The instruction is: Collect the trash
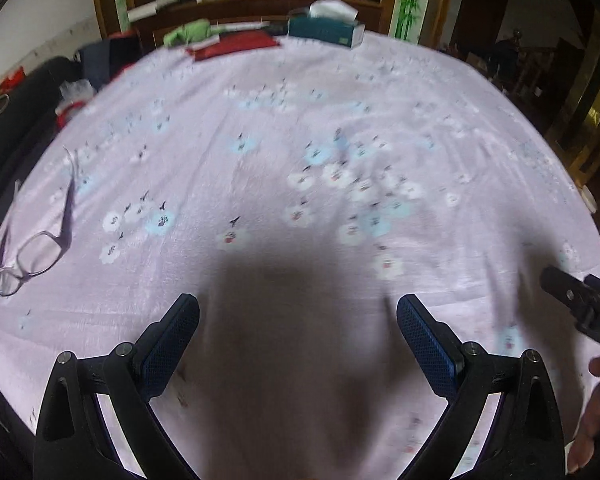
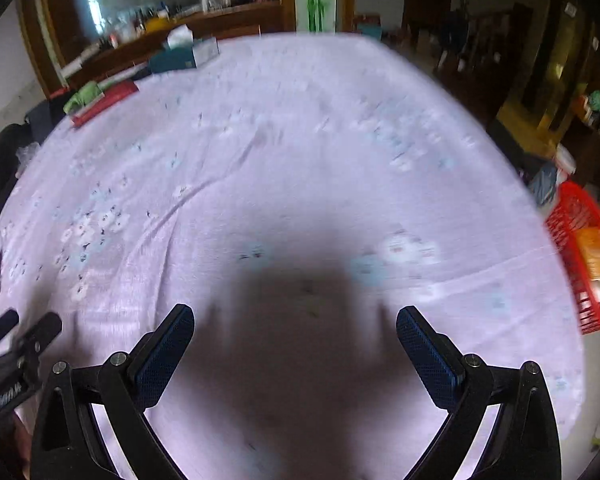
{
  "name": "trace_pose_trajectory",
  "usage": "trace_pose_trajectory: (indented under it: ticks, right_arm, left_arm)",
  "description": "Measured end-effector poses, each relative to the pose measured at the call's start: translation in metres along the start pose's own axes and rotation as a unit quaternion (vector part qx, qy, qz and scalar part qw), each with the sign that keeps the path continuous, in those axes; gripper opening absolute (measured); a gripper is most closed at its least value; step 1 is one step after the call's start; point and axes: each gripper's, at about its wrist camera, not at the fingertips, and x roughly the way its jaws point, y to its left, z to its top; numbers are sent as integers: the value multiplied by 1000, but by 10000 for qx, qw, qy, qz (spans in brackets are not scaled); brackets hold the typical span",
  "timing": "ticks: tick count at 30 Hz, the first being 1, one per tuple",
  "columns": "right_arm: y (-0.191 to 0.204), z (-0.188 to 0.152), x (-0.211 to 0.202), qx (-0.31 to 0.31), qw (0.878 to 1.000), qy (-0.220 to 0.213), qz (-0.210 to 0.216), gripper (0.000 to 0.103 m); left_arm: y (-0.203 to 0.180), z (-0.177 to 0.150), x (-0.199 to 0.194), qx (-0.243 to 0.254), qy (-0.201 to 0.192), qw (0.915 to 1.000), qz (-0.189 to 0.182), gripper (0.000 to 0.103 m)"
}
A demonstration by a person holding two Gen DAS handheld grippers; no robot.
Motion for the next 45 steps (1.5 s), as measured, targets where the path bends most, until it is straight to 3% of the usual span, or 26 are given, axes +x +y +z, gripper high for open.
trace_pose_trajectory:
  ticks: [4,10,22,32,45]
  right_arm:
    - [14,4,22,144,9994,259,-204,102]
    - [32,17,30,155,9988,131,-446,102]
    - [51,30,41,-131,9997,-109,-199,103]
    - [51,30,41,-138,9996,-104,-207,103]
    - [51,30,41,-137,9996,-104,-205,103]
  left_arm:
    - [7,-2,2,17,112,9999,-37,99]
    - [-5,-7,-2,235,89,9997,41,98]
    - [-12,-16,-14,206,52,9998,62,102]
    - [34,48,35,167,-19,9999,31,103]
    - [35,49,36,165,-18,9999,27,103]
